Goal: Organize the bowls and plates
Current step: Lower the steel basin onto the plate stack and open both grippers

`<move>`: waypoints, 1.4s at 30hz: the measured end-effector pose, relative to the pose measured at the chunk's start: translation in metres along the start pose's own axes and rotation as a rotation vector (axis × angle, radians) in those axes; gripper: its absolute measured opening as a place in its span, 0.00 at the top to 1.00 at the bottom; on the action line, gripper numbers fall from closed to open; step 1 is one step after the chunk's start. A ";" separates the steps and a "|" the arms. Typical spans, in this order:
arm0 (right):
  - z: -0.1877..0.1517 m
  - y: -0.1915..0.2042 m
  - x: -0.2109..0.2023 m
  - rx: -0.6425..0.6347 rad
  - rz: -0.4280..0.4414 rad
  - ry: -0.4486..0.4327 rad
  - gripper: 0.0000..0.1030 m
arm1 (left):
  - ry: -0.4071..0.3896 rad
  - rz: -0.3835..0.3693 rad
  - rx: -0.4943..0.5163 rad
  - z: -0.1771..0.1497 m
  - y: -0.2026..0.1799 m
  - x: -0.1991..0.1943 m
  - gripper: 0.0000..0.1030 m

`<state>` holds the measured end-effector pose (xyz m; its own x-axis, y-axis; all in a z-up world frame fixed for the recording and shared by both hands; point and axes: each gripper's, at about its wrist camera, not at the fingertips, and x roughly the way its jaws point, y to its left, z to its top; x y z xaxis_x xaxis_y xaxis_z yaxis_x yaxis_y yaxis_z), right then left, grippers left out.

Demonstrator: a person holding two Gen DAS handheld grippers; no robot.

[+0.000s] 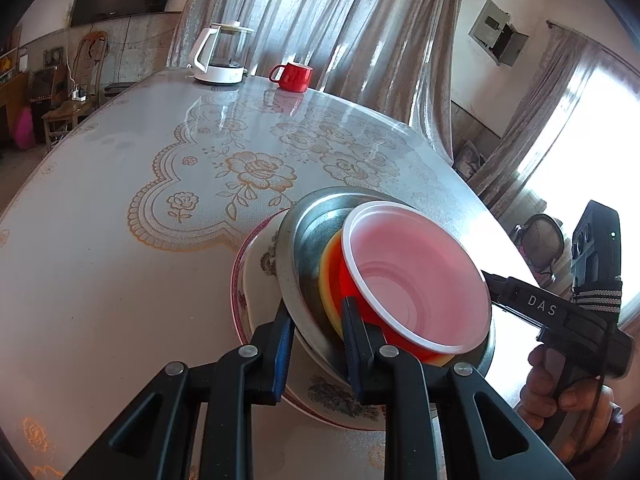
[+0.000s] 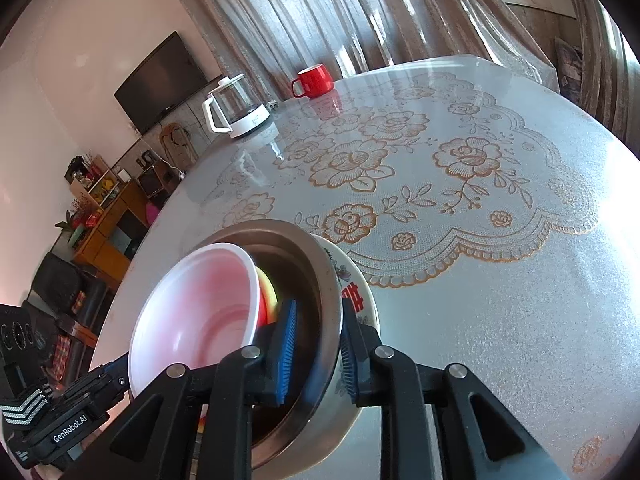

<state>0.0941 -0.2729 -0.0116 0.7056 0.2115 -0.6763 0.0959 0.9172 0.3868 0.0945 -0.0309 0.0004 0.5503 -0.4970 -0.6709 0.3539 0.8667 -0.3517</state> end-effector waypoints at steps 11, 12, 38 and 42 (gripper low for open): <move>-0.003 -0.003 -0.011 0.009 -0.005 -0.013 0.75 | 0.002 0.003 0.013 -0.003 -0.002 -0.003 0.75; -0.004 -0.003 -0.011 0.012 -0.007 -0.015 0.75 | 0.001 0.003 0.014 -0.004 -0.002 -0.003 0.75; -0.010 0.002 -0.003 0.005 -0.003 0.019 0.84 | -0.016 0.012 0.009 -0.007 -0.002 -0.008 0.74; -0.011 0.003 -0.006 0.001 -0.009 0.016 0.84 | -0.022 0.016 0.009 -0.008 -0.003 -0.010 0.73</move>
<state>0.0827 -0.2680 -0.0136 0.6935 0.2082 -0.6897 0.1030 0.9188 0.3809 0.0816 -0.0279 0.0027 0.5728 -0.4839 -0.6616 0.3517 0.8742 -0.3349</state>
